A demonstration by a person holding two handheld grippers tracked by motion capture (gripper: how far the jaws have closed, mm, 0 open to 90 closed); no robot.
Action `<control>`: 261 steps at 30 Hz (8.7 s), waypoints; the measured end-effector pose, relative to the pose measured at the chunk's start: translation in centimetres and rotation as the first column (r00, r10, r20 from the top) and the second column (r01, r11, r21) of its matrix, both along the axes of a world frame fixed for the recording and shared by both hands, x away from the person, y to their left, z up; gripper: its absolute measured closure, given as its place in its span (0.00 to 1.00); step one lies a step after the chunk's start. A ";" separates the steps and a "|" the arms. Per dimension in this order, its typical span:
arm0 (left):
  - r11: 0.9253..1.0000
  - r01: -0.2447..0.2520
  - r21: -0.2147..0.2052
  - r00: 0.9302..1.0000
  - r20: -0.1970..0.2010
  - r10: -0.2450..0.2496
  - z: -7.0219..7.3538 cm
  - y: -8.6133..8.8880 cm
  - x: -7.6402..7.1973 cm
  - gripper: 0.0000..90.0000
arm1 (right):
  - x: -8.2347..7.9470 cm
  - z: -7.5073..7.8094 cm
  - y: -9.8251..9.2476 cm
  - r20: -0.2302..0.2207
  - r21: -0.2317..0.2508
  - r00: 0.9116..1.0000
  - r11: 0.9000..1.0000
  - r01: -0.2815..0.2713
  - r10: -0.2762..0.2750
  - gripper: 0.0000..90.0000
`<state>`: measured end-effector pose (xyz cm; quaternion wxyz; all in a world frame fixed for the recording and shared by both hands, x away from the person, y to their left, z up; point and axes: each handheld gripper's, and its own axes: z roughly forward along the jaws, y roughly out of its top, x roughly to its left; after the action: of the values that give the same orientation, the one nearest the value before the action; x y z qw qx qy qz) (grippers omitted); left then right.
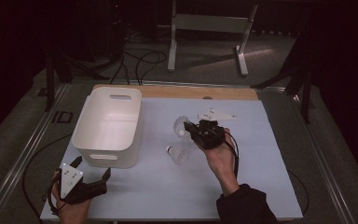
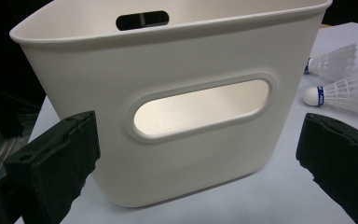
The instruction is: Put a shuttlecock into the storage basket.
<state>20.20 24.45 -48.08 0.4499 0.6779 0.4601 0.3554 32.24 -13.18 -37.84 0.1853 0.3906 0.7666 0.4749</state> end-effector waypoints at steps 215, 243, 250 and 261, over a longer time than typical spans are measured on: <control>1.000 0.011 -0.003 1.000 -0.005 -0.011 -0.1 -0.1 0.0 0.00 | 5.0 2.7 14.9 -0.073 0.028 0.970 0.972 -0.232 0.233 0.35; 1.000 0.010 0.002 1.000 -0.006 -0.010 -0.1 -0.1 0.1 0.00 | 4.3 4.2 11.9 0.019 -0.039 0.985 0.984 -0.172 0.173 0.11; 1.000 0.011 0.002 1.000 -0.008 -0.011 -0.1 -0.2 0.1 0.00 | 4.1 4.4 11.1 0.037 -0.060 0.987 0.986 -0.153 0.155 0.11; 1.000 0.010 0.002 1.000 -0.007 -0.010 -0.1 -0.1 0.1 0.00 | 4.1 4.7 9.7 0.049 -0.054 0.991 0.991 -0.126 0.128 0.11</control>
<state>20.27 24.32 -48.18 0.4495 0.6818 0.4579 0.3513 36.36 -3.49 -33.16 0.1844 0.3236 0.7965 0.4763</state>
